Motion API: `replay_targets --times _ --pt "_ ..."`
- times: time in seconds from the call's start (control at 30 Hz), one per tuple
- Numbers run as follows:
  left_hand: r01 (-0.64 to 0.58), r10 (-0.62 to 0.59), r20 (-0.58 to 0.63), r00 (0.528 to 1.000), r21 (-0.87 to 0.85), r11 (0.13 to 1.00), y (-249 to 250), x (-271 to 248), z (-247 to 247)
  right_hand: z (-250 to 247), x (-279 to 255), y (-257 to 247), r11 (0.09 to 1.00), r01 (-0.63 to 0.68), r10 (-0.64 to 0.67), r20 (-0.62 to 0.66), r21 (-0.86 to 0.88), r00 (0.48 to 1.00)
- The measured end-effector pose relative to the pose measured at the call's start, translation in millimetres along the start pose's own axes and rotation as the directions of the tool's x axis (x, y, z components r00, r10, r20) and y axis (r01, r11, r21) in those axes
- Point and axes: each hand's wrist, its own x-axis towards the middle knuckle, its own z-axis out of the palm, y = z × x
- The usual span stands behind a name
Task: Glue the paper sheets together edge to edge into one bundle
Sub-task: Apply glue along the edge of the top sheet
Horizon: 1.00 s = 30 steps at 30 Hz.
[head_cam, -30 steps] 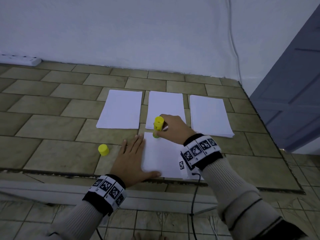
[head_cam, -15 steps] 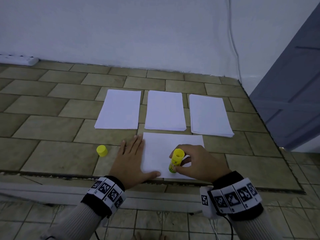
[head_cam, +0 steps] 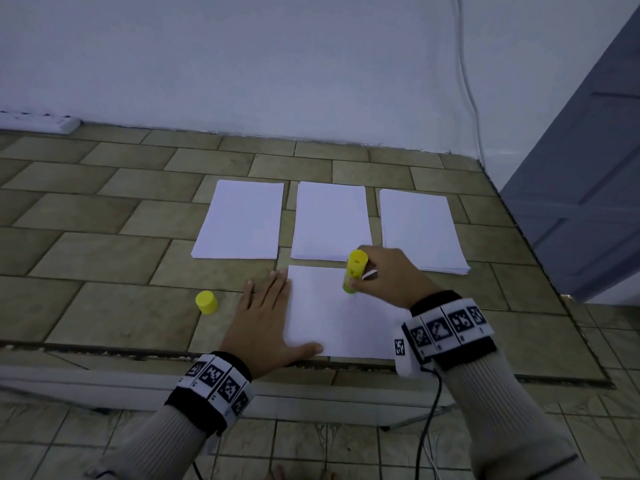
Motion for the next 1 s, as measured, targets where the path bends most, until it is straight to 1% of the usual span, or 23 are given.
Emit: replay_targets --times 0.1,0.2,0.3,0.37,0.47,0.67,0.83,1.0 --pt "-0.003 0.003 -0.012 1.0 -0.01 1.0 -0.9 0.1 1.6 -4.9 13.8 3.6 0.998 -0.039 0.037 -0.03 -0.054 0.999" --pt "-0.005 0.004 -0.021 1.0 -0.019 1.0 -1.6 0.0 2.0 -7.0 15.5 4.2 0.995 -0.058 0.055 -0.046 -0.075 0.997" --pt "-0.001 0.001 -0.012 1.0 -0.006 1.0 -1.7 -0.4 1.2 -10.1 0.2 8.8 0.999 -0.044 0.042 -0.078 -0.025 0.996" --pt "-0.003 0.003 -0.009 1.0 -0.003 1.0 -1.1 -0.3 1.2 -16.3 -18.6 12.2 0.999 -0.044 0.046 -0.053 0.025 0.998" --pt "0.002 -0.001 -0.003 1.0 0.02 1.0 -1.3 -0.6 1.3 -29.2 -48.8 13.8 0.99 -0.12 0.119 0.025 0.077 0.993" --pt "0.009 -0.009 0.002 1.0 0.029 1.0 -0.1 -0.5 0.6 -41.4 -85.7 12.0 0.982 -0.176 0.169 0.088 0.075 0.982" --pt "0.007 -0.007 -0.003 1.0 0.011 1.0 0.3 -0.6 0.0 -39.1 -89.8 13.9 0.976 -0.205 0.192 0.146 0.078 0.97" --pt "0.003 -0.003 -0.004 1.0 0.012 1.0 -0.4 -0.4 0.7 -48.0 -74.4 19.0 0.983 -0.184 0.18 0.104 0.026 0.978"
